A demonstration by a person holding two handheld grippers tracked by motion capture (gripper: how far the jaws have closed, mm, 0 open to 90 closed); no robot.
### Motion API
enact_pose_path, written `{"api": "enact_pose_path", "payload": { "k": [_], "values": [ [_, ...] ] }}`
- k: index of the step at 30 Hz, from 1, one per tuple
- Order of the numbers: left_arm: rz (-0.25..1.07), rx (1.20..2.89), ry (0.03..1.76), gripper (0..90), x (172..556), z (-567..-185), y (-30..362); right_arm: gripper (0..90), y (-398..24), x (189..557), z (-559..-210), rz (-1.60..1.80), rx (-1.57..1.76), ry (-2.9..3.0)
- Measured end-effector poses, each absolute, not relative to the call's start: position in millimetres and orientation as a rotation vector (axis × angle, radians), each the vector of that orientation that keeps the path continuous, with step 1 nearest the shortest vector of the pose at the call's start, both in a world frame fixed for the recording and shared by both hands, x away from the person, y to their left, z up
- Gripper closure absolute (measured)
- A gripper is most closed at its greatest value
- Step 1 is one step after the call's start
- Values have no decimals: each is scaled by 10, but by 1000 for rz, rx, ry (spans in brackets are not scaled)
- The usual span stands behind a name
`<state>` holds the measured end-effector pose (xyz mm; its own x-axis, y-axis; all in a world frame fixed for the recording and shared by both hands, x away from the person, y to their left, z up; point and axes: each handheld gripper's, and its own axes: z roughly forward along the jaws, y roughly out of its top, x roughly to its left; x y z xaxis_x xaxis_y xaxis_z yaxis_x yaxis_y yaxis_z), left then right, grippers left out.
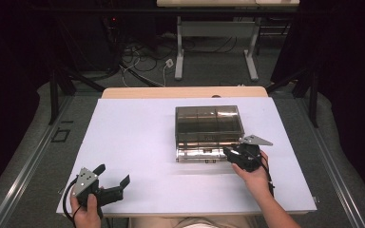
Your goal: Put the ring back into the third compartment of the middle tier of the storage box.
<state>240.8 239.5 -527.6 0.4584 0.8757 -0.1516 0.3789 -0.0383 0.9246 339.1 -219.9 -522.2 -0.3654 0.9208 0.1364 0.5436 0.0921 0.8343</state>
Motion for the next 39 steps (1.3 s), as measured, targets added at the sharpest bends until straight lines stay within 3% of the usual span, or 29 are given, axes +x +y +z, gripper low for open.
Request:
{"api": "enact_pose_path", "payload": {
  "k": [20, 32, 39],
  "values": [
    [576, 1642, 1105, 0, 2429, -5277, 2377, 545, -2228, 3387, -5229, 1203, 1450, 1945],
    [571, 1639, 1104, 0, 2433, -5281, 2372, 449, -2252, 3367, -5208, 1220, 1447, 1926],
    [570, 1637, 1106, 0, 2432, -5281, 2371, 325, -2249, 3357, -5179, 1250, 1441, 1935]
  ]
}}
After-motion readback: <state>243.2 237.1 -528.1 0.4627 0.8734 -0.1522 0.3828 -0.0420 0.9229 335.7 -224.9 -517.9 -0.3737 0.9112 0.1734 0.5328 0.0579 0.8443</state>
